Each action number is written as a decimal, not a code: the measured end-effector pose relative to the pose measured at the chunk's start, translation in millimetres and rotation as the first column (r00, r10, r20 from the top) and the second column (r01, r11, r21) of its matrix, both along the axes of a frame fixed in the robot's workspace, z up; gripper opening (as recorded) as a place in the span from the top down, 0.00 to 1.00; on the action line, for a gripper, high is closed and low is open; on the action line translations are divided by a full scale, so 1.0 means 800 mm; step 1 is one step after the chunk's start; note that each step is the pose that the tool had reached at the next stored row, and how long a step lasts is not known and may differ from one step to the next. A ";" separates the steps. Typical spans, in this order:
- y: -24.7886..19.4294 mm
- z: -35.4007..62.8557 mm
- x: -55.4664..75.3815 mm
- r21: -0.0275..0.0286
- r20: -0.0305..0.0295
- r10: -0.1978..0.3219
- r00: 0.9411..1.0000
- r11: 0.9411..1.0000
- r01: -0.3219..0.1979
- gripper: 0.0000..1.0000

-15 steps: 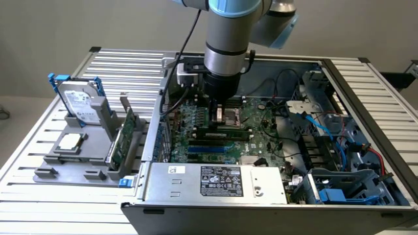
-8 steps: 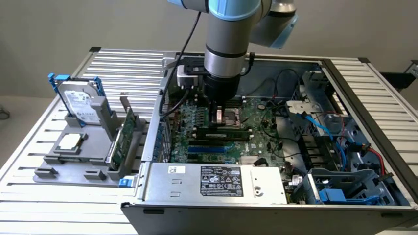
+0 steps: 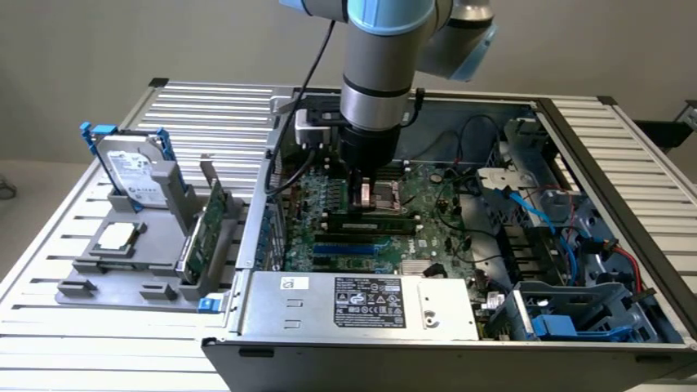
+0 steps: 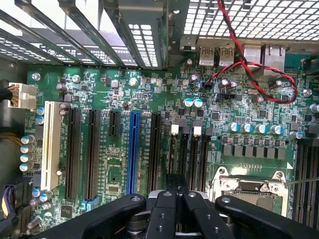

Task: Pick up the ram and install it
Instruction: 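Press down the ram until it locks into place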

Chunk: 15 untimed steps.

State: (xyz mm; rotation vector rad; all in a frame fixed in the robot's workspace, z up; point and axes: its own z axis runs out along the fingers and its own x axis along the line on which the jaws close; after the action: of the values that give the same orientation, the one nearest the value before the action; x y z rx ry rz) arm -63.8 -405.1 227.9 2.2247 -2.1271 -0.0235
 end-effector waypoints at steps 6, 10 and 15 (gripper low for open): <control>0.0000 -0.003 0.000 0.000 0.000 0.000 1.000 1.000 0.000 0.89; 0.0000 -0.003 0.000 0.000 0.000 0.000 1.000 1.000 0.000 0.89; 0.0000 0.002 0.004 0.000 -0.005 0.000 1.000 1.000 0.000 0.89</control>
State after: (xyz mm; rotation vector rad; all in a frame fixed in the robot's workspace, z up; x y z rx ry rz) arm -60.2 -405.1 229.7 2.2227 -2.1249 -0.0290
